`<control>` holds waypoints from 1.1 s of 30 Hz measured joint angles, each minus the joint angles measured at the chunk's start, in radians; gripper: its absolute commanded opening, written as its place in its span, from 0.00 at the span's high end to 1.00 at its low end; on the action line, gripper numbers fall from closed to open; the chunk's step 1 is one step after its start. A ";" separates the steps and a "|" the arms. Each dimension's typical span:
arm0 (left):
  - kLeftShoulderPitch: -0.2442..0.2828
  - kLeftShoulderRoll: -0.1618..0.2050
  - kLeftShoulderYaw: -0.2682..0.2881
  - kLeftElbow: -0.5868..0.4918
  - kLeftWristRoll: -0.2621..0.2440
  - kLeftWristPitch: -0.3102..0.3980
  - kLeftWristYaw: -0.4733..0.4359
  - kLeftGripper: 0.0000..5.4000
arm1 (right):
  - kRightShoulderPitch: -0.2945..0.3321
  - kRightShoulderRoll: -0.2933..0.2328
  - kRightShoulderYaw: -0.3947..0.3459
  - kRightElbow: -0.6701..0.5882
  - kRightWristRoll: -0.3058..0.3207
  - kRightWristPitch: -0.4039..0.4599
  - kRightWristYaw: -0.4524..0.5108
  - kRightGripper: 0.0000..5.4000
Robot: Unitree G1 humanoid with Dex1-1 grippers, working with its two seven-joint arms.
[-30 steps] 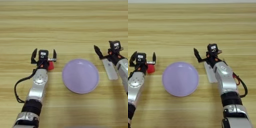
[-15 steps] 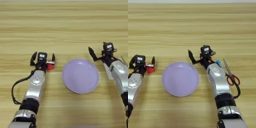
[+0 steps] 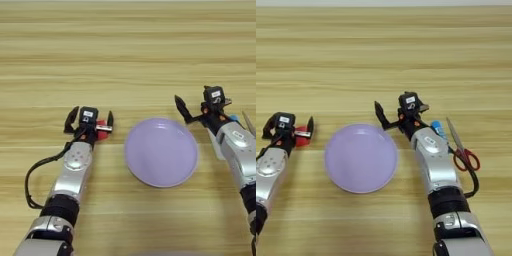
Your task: Move the objects on the table
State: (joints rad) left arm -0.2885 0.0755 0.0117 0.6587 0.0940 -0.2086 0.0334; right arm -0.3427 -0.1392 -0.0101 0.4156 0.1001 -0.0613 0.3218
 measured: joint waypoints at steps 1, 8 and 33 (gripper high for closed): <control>0.000 0.001 -0.002 0.005 0.001 0.000 -0.001 0.00 | 0.000 0.000 0.000 0.005 0.000 0.000 -0.002 0.00; -0.002 0.012 -0.009 0.030 0.014 0.002 0.003 0.00 | 0.000 0.001 0.003 0.011 0.000 0.000 -0.008 0.00; -0.025 0.022 -0.019 0.125 0.018 0.005 0.006 0.00 | 0.000 0.011 0.007 0.010 0.000 0.000 -0.009 0.00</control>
State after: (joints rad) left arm -0.3134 0.0979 -0.0068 0.7841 0.1120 -0.2036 0.0398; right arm -0.3427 -0.1284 -0.0027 0.4259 0.1000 -0.0616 0.3123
